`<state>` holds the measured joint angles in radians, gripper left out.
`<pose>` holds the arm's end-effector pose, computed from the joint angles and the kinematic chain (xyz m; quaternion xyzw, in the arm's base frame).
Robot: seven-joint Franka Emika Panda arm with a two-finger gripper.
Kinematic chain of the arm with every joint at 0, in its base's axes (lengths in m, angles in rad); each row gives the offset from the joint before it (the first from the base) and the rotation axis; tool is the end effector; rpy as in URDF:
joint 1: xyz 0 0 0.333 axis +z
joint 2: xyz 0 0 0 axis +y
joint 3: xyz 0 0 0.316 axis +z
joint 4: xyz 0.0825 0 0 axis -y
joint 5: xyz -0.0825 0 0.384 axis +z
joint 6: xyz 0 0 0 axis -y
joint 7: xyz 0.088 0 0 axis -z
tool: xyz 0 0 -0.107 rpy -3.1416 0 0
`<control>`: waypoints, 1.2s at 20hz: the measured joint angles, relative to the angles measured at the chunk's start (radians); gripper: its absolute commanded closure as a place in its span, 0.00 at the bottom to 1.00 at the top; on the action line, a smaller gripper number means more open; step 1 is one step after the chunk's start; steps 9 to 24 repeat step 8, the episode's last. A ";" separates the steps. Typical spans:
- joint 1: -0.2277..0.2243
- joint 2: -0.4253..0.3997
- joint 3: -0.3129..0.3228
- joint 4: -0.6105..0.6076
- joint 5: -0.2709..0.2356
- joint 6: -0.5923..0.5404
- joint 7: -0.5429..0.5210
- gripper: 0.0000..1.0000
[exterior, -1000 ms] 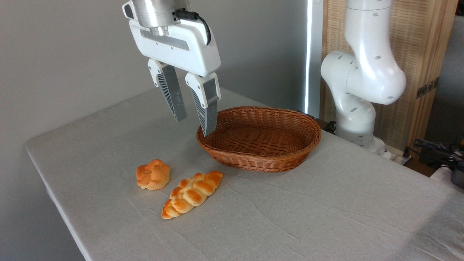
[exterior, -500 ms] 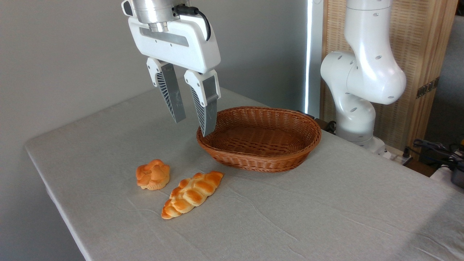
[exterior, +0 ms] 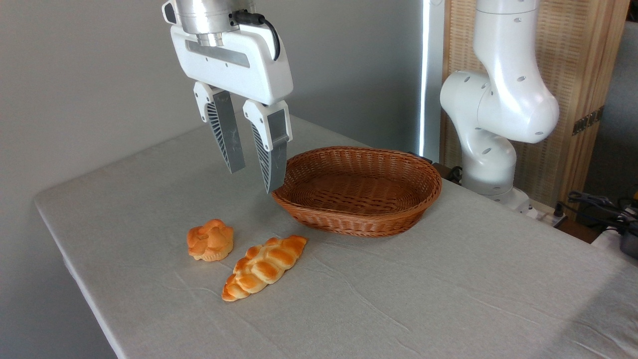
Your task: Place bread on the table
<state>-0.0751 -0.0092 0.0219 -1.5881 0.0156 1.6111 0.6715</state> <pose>0.5549 -0.0279 0.6250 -0.9349 0.3546 -0.0130 0.0122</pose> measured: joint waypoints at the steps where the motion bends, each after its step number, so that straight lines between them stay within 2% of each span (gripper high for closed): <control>1: 0.004 0.000 -0.005 -0.001 0.000 0.000 0.000 0.00; 24: 0.008 0.000 -0.005 -0.003 0.000 -0.002 0.000 0.00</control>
